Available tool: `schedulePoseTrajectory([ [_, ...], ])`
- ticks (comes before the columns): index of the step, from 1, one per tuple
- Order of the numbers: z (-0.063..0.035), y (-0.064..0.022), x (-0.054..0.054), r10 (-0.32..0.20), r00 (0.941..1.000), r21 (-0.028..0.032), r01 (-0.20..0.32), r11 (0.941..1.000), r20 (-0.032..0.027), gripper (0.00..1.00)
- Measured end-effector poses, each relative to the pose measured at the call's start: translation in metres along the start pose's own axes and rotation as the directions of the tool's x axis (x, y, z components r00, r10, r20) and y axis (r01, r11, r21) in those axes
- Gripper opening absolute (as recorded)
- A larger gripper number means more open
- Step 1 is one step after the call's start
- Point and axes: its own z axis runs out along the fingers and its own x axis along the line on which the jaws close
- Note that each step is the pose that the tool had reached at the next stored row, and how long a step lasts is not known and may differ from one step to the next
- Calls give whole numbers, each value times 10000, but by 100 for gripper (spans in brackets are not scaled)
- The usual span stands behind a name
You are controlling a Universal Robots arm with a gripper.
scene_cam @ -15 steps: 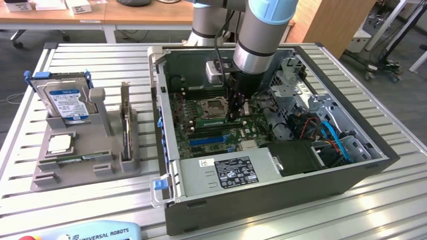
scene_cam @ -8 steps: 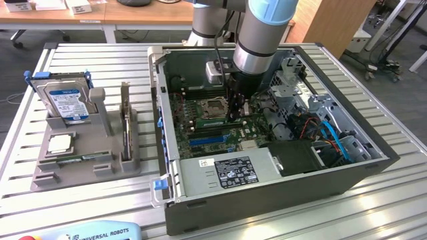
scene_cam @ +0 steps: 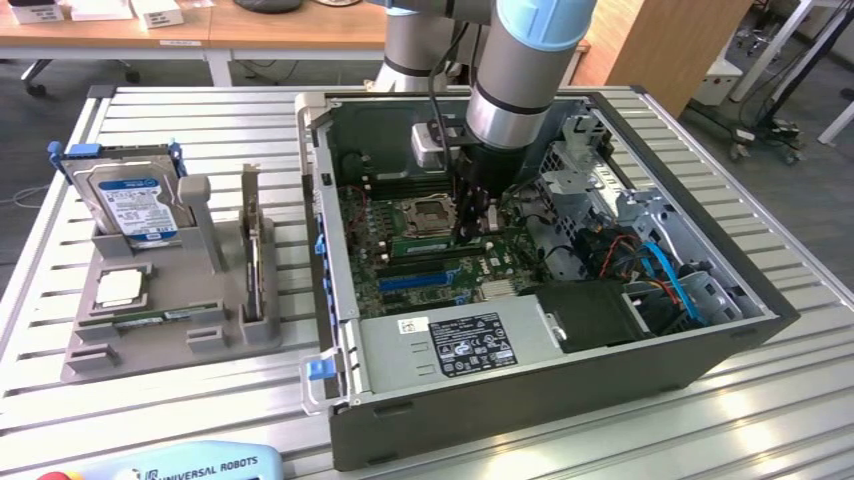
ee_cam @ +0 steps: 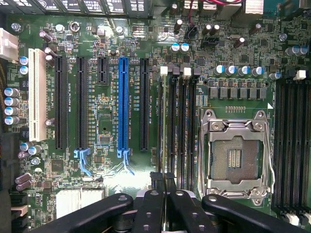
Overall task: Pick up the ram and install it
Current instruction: 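Insert the ram into the slot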
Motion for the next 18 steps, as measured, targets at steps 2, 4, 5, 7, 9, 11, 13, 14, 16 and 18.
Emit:
schedulePoseTrajectory([
  [2,0,0,0,0,10000,0,0,10000,0,11],
  [4,6,0,0,0,10000,0,0,10000,2,11],
  [5,7,0,0,0,10000,0,0,10000,0,11],
  [7,8,0,1,0,10000,-1,0,10000,-2,11],
  [9,9,0,0,0,10000,0,0,10000,0,11],
  [11,15,0,0,0,10000,-1,0,10000,2,11],
  [13,20,0,1,1,10000,-1,-1,10000,-2,11],
  [14,21,0,1,1,10000,-1,-1,10000,-2,11],
  [16,22,0,1,0,10000,0,0,10000,0,11],
  [18,23,0,1,1,10000,1,-1,10000,1,11],
])
